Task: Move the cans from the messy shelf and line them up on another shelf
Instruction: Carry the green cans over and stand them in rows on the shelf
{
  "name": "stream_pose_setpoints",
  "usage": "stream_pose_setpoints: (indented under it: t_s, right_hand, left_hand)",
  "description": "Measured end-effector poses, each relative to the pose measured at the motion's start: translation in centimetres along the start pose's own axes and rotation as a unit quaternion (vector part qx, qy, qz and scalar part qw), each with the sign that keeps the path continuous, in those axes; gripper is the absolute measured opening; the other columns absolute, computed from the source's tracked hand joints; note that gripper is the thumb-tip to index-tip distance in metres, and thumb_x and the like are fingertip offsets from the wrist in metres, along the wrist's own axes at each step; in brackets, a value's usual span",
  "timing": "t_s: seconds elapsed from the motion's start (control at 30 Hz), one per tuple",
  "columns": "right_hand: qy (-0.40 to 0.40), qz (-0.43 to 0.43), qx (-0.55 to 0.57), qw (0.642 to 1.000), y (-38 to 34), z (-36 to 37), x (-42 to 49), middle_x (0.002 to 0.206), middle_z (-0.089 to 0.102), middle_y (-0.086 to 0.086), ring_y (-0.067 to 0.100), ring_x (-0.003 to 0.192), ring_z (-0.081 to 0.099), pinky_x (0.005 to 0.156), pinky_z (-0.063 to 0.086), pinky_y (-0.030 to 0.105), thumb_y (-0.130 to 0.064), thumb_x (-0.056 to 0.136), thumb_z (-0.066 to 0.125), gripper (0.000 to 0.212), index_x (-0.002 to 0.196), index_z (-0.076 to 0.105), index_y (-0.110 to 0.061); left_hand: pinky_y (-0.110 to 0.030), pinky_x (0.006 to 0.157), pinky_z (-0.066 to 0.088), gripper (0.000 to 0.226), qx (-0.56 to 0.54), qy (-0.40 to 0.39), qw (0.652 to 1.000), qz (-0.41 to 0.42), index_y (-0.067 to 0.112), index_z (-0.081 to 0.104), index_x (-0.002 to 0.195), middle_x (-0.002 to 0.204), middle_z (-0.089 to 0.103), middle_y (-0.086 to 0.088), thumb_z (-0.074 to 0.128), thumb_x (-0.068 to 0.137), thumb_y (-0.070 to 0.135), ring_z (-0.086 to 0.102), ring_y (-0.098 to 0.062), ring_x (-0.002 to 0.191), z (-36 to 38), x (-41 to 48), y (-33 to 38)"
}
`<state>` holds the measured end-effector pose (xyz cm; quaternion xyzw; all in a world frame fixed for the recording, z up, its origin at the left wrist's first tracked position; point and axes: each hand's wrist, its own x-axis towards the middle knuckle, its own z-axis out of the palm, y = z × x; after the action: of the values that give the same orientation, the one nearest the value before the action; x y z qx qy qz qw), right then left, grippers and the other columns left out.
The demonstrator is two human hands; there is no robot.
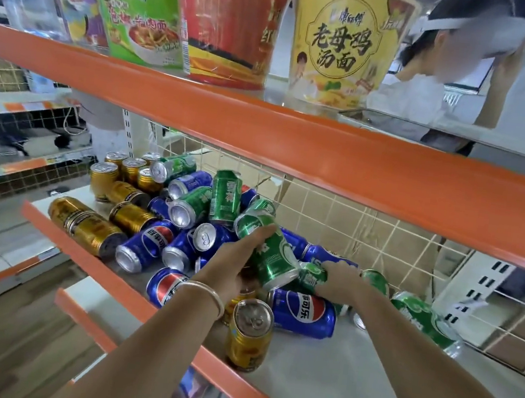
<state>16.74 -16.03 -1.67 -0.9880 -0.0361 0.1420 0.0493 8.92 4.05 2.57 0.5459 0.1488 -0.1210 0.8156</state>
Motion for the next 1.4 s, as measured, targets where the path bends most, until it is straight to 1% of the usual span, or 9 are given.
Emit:
stream_pose_setpoints:
  t_s: [0.2,0.47,0.6,0.73,0.87,0.93,1.07,1.23,1.4]
  right_hand:
    - [-0.048,0.036,-0.078,0.995,-1.5,-0.5,0.7,0.127,0.057,0.005,0.027,0.12,0.05,0.102,0.042,0.039,-0.053,0.075,0.066,0.066,0.129,0.052,-0.017]
    - [0.045,0.034,0.07,0.996,-1.2,0.2,-1.9,0.107,0.062,0.001,0.021,0.098,0.059,0.089,0.052,0.039,-0.051,0.067,0.074,0.067,0.118,0.05,-0.014]
    - [0.103,0.049,0.331,0.937,0.1,-1.4,-4.9,0.097,0.059,0.002,0.023,0.092,0.063,0.073,0.056,0.03,-0.024,0.069,0.081,0.065,0.119,0.043,-0.009]
    - [0.171,0.069,0.448,0.875,3.6,-2.8,-8.7,0.093,0.057,0.001,0.019,0.081,0.063,0.073,0.057,0.034,-0.017,0.076,0.076,0.069,0.128,0.032,-0.012]
    - [0.203,0.156,0.462,0.849,9.1,-2.2,-13.9,0.103,0.062,0.009,0.024,0.091,0.064,0.082,0.057,0.043,-0.041,0.052,0.084,0.092,0.125,0.035,-0.013]
    - [0.222,0.191,0.482,0.826,12.1,-0.8,-17.1,0.107,0.06,0.014,0.028,0.095,0.063,0.083,0.056,0.048,-0.026,0.057,0.085,0.086,0.125,0.035,-0.011]
    - [0.269,0.237,0.517,0.778,17.4,1.9,-24.5,0.105,0.056,0.014,0.023,0.086,0.058,0.068,0.054,0.034,0.0,0.07,0.075,0.076,0.13,0.03,-0.016]
    - [0.328,0.32,0.48,0.748,24.7,6.1,-34.2,0.097,0.063,0.01,0.031,0.091,0.064,0.078,0.057,0.047,-0.041,0.035,0.074,0.076,0.104,0.043,-0.032]
    - [0.332,0.381,0.436,0.744,29.6,7.1,-45.2,0.093,0.059,0.001,0.021,0.086,0.058,0.064,0.05,0.029,-0.018,0.063,0.082,0.064,0.111,0.04,-0.024]
  left_hand:
    - [-0.044,0.09,0.053,0.039,0.005,0.006,1.0,-0.007,0.006,0.059,0.094,0.1,0.068,-0.016,0.078,0.072,0.032,0.065,-0.032,0.096,-0.6,-0.2,0.1]
    - [-0.044,0.08,0.057,0.052,0.025,-0.024,0.999,0.008,0.006,0.061,0.107,0.103,0.07,-0.017,0.082,0.065,0.028,0.068,-0.033,0.094,0.2,0.5,0.6]
    - [-0.038,0.068,0.059,0.056,0.073,-0.055,0.996,0.017,0.01,0.062,0.108,0.102,0.07,-0.015,0.084,0.061,0.033,0.069,-0.032,0.088,2.2,0.9,0.4]
    - [-0.036,0.083,0.054,0.033,0.123,-0.094,0.987,0.037,0.016,0.065,0.09,0.091,0.071,-0.007,0.081,0.065,0.029,0.067,-0.023,0.083,5.8,0.5,-1.1]
    - [-0.029,0.069,0.04,0.018,0.159,-0.134,0.977,0.051,0.021,0.066,0.082,0.088,0.068,-0.002,0.079,0.07,0.027,0.057,-0.016,0.081,10.3,-1.0,-4.2]
    - [-0.023,0.063,0.038,0.028,0.176,-0.17,0.968,0.046,0.02,0.068,0.094,0.095,0.07,0.0,0.08,0.069,0.024,0.059,-0.008,0.081,12.6,-2.2,-6.2]
    - [-0.022,0.062,0.042,0.036,0.193,-0.248,0.949,0.031,0.015,0.068,0.101,0.093,0.071,-0.001,0.081,0.067,0.011,0.061,-0.008,0.079,17.6,-5.4,-10.5]
    - [-0.021,0.062,0.042,0.035,0.2,-0.327,0.924,0.007,0.015,0.068,0.101,0.093,0.071,-0.001,0.08,0.068,0.009,0.06,-0.009,0.08,24.6,-10.9,-17.0]
    - [-0.021,0.061,0.045,0.038,0.211,-0.387,0.897,-0.008,0.009,0.068,0.104,0.091,0.071,-0.002,0.079,0.069,0.007,0.062,-0.012,0.079,31.9,-17.9,-23.3]
